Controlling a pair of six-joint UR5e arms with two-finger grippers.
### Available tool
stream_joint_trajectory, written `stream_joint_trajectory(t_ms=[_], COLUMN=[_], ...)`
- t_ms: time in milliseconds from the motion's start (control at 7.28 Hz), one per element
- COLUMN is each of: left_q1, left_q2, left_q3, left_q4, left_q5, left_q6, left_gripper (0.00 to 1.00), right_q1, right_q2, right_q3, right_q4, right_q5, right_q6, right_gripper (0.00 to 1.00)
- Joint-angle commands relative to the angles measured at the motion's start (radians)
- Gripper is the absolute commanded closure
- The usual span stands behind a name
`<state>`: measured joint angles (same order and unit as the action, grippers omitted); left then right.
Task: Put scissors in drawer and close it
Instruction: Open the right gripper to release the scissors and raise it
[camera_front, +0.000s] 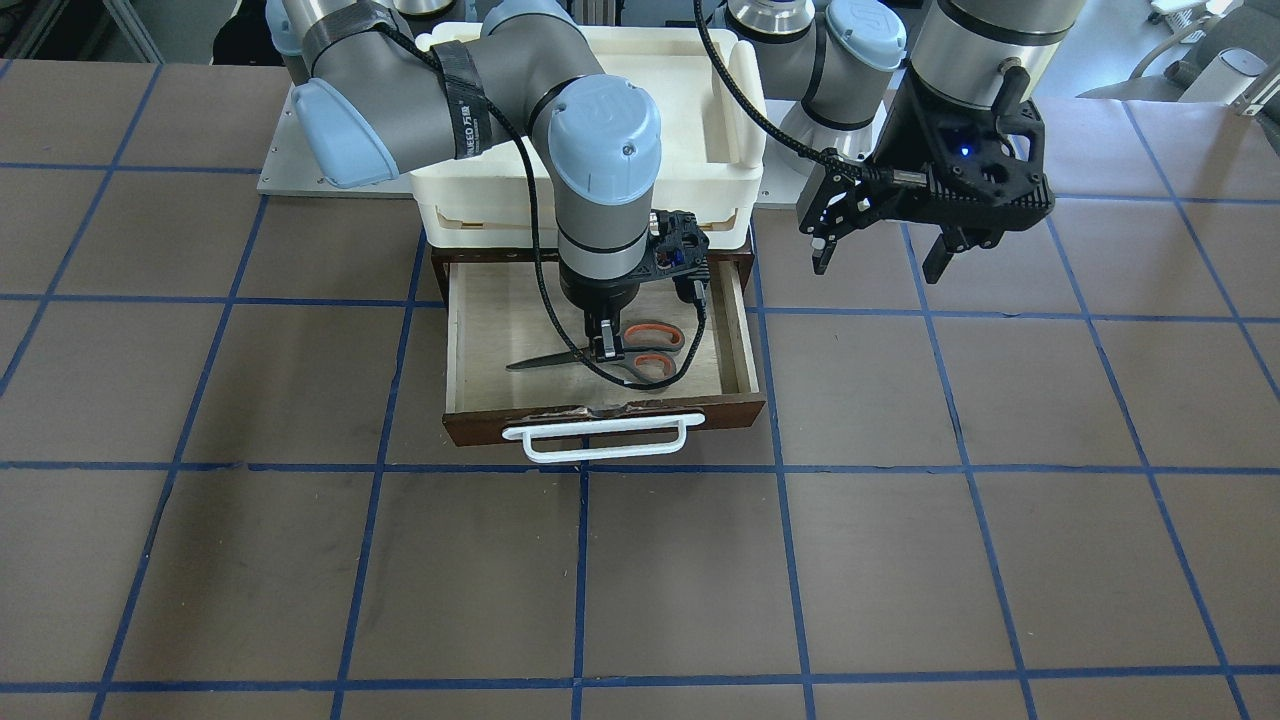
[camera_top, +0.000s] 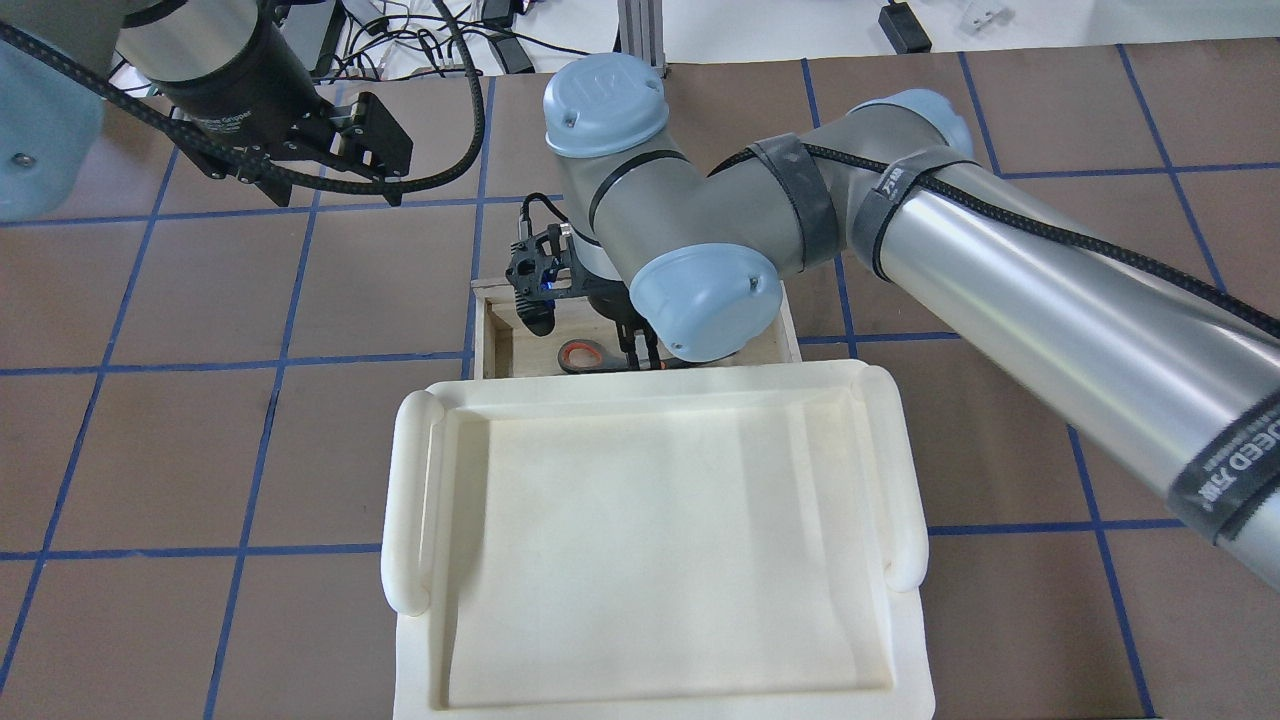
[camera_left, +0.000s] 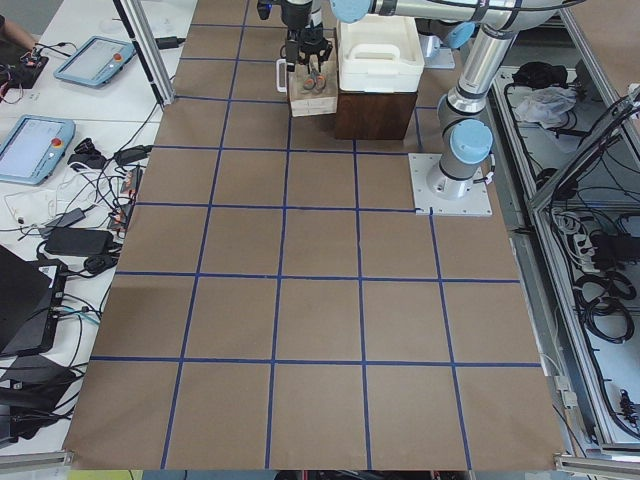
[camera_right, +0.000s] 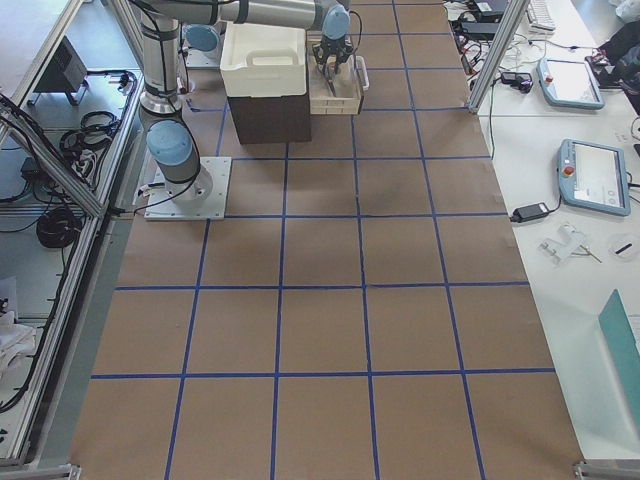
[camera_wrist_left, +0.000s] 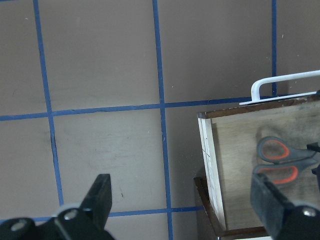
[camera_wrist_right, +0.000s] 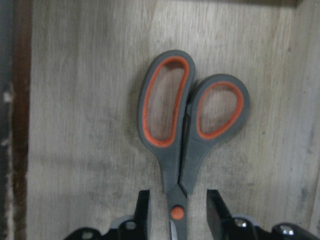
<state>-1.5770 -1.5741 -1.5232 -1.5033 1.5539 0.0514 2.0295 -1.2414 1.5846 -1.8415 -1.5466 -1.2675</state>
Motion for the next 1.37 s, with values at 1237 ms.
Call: stream_joint_trajectory(t_ms=[1237], left_q1=[0.002], left_q2=[-0.046], left_q3=[0.06], left_q4=[0.008], left_q5=[0.014], left_q6=[-0.002], left_gripper=[0.0], right_q1=[-0.17], right_q2=[-0.163], right_q3=[-0.035], right_q4=[0.056], right_q5=[0.02], right_q6=[0.119], right_gripper=[0.16])
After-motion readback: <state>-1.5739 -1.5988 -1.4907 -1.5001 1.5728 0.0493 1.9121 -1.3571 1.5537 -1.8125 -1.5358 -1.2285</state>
